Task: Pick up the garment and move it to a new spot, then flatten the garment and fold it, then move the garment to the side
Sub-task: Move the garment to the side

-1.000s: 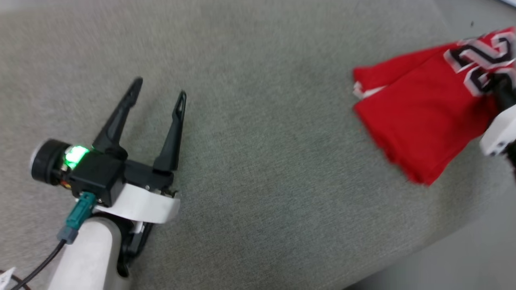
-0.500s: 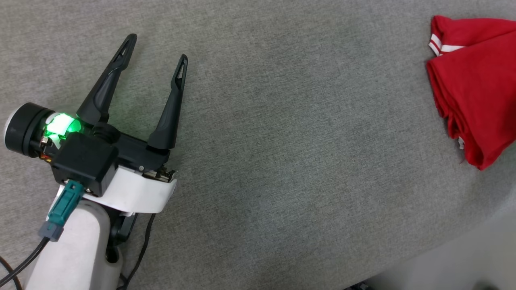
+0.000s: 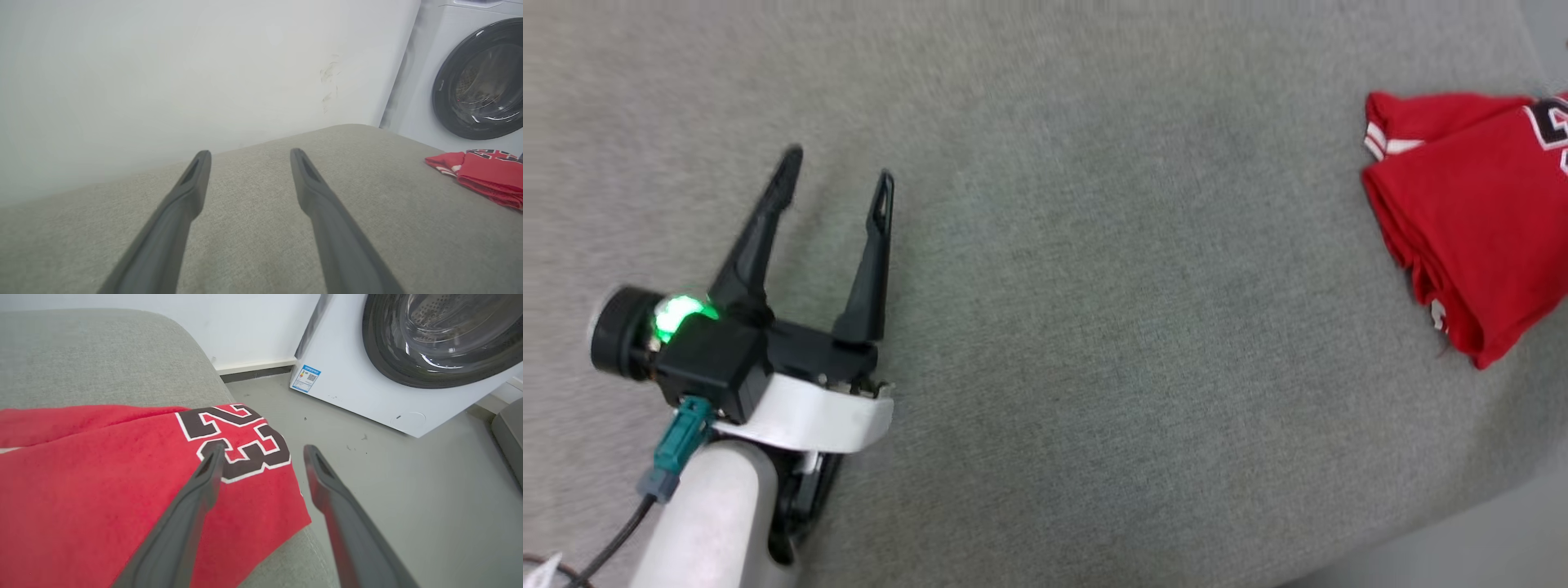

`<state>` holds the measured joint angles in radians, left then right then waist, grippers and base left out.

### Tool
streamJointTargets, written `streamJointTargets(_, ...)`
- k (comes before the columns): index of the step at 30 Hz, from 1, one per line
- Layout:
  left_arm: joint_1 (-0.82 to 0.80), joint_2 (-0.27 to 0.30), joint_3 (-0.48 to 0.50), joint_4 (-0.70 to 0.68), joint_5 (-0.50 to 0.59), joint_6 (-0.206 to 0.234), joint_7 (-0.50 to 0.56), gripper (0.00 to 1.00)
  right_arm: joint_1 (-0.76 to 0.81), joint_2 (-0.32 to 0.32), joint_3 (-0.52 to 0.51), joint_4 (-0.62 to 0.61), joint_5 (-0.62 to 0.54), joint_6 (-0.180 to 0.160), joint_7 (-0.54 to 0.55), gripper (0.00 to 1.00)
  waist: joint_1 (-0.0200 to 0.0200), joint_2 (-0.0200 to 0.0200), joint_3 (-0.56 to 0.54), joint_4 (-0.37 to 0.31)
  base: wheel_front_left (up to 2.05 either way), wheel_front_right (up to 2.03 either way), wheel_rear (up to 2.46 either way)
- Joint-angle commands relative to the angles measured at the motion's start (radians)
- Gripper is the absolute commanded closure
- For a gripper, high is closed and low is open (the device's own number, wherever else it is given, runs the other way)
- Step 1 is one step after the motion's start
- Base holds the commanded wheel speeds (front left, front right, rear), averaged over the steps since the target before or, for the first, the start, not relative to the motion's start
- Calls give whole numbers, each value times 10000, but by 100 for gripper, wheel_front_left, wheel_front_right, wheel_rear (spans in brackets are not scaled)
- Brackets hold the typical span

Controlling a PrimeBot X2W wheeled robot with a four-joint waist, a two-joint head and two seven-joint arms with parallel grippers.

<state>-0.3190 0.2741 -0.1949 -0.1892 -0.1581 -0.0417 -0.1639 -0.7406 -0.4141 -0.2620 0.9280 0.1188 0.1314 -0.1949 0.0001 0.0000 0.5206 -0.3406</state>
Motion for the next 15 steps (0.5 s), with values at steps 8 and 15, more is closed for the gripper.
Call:
streamJointTargets(8, 1350, -399, 308, 948, -487, 528, -536, 0, 2611, 1118, 120, -2525, 119, -13, 258, 0, -1, 0, -2025, 937, 0, 0, 0)
streamJointTargets(15, 2019, -654, 468, 1824, -863, 658, -803, 0, 4580, 2233, 422, -5100, 342, -13, 836, 0, -1, 0, -2919, 1584, 0, 0, 0)
